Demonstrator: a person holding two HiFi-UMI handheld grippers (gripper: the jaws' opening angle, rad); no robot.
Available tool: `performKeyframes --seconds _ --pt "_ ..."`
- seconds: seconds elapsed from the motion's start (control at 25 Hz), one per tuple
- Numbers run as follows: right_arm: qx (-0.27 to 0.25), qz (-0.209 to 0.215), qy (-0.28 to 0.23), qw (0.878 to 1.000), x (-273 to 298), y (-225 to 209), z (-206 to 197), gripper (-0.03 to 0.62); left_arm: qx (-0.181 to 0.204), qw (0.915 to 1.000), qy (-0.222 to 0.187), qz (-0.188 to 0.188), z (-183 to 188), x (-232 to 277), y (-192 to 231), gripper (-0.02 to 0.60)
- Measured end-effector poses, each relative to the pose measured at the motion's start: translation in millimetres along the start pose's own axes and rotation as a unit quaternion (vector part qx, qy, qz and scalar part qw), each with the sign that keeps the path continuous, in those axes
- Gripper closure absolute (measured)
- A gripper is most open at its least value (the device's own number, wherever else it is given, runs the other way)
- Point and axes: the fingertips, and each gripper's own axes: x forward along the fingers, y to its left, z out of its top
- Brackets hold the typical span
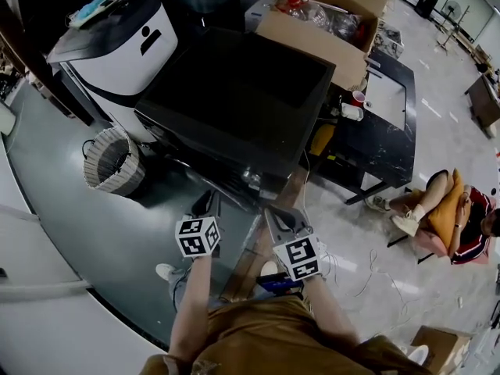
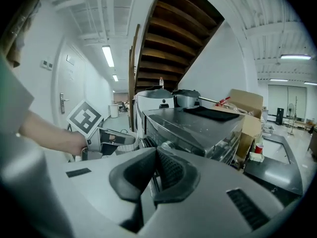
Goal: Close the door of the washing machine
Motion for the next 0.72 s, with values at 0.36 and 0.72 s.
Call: performKeyframes --seconds 0.36,0.72 --pt "-0.035 0.024 -0.049 0.998 -5 30 40 0.582 0.000 0.9946 -0.101 0.023 52 -81 -13 0.546" --pt "-0.058 0.028 -0.075 0.995 -5 44 53 0.582 0.024 0.9887 -0.138 0.055 63 -123 -5 0.555"
